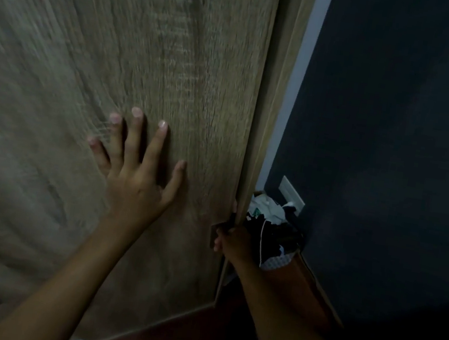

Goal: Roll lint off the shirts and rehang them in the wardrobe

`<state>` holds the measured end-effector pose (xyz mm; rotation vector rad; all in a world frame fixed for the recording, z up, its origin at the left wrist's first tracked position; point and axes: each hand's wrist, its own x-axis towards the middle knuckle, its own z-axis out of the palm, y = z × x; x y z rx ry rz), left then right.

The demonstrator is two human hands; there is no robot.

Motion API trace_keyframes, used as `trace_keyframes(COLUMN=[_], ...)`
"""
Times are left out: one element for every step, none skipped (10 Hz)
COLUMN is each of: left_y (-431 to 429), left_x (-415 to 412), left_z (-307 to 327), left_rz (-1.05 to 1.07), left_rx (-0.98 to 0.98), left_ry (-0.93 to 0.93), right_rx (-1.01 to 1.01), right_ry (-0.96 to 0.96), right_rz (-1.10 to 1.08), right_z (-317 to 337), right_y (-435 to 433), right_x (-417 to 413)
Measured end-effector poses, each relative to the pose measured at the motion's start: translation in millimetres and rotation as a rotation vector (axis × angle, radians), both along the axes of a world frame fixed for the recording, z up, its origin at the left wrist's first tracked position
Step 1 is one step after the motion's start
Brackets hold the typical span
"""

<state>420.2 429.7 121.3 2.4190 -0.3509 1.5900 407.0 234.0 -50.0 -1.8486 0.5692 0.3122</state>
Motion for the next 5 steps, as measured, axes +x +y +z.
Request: trace_keyframes(left_y=[-5,-11,-17,-24,-43], left_x=[-3,-7,-7,-12,-21], left_z=[1,3,4,8,18], left_rz=[-0.058,-0.107,-0.131,-0.179,-0.317], left_rx=[-0.012,-0.035,-0.039,-0.050,-0.095], left_ry=[0.020,0.056,0.083,0.095,0.126], right_rx=[-0.067,-0.219,-0.272,-0.248,-0.347], right_ry=[-0.044,-0.068,-0.058,-0.075,-0.037], right_rz=[-0.022,-0.007,0.001,-0.014,0.008], right_z=[13,21,27,41,60], right_y=[-9,-27,-46,-56,-65], right_x=[-6,-15,-24,-36,-46])
